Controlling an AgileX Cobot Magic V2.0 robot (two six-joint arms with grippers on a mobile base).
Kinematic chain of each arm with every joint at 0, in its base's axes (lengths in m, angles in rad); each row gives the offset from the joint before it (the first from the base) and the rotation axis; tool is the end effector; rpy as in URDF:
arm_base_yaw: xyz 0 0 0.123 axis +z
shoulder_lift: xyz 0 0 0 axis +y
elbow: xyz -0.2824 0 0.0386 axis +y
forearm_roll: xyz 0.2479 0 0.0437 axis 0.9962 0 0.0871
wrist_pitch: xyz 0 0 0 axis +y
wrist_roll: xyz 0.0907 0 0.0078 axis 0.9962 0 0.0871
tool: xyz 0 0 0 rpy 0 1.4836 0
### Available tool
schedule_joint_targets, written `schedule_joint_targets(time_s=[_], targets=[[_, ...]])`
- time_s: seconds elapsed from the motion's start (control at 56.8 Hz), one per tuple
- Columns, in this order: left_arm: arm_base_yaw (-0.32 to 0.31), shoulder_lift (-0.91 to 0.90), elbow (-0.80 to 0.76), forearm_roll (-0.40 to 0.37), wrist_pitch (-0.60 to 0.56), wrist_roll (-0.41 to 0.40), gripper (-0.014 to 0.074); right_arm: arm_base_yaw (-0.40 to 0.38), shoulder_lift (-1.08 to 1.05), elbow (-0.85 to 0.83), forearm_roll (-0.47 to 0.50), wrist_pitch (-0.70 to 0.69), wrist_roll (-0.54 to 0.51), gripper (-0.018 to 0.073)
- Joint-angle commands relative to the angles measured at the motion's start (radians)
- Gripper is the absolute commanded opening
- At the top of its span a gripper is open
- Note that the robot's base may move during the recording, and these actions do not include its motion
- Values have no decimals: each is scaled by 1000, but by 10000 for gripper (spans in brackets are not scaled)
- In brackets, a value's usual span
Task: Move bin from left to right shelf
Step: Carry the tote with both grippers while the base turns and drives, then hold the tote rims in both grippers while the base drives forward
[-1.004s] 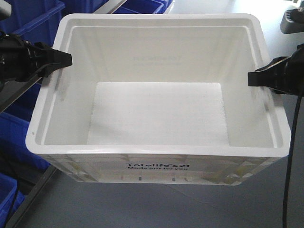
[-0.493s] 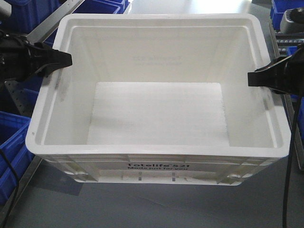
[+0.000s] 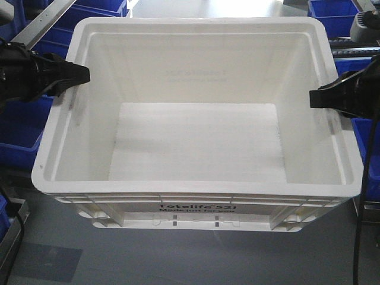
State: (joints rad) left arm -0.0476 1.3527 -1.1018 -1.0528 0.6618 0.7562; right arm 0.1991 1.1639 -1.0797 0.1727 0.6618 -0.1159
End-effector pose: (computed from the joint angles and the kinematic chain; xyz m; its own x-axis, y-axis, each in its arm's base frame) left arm 0.2912 -0.0626 0.3488 -0.5914 -0.1308 -0.7957 0.3958 0.8126 -0.4278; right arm 0.2395 0.0582 0.3653 -0.6001 -0.0999 -0.7936 -0.2665 0.9604 0.0806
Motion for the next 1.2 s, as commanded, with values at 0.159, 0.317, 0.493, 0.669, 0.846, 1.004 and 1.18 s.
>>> schedule_joint_targets(time_s=[0.159,0.317,0.493,0.669,0.846,1.004,1.18], targets=[[-54,-45,-47,-183,204,19,-3,31,-29,-50,175,-147,-33,-4],[-54,-45,-47,-183,204,19,-3,31,-29,-50,175,-147,-33,-4],[-54,-45,-47,-183,204,19,-3,31,-29,-50,175,-147,-33,-4],[-54,-45,-47,-183,204,19,-3,31,-29,-50,175,-147,-33,-4],[-54,-45,-47,-183,204,19,-3,31,-29,-50,175,-147,-33,-4],[-54,-45,-47,-183,204,19,-3,31,-29,-50,175,-147,-33,-4],[-54,-45,-47,-183,204,19,-3,31,-29,-50,175,-147,-33,-4]])
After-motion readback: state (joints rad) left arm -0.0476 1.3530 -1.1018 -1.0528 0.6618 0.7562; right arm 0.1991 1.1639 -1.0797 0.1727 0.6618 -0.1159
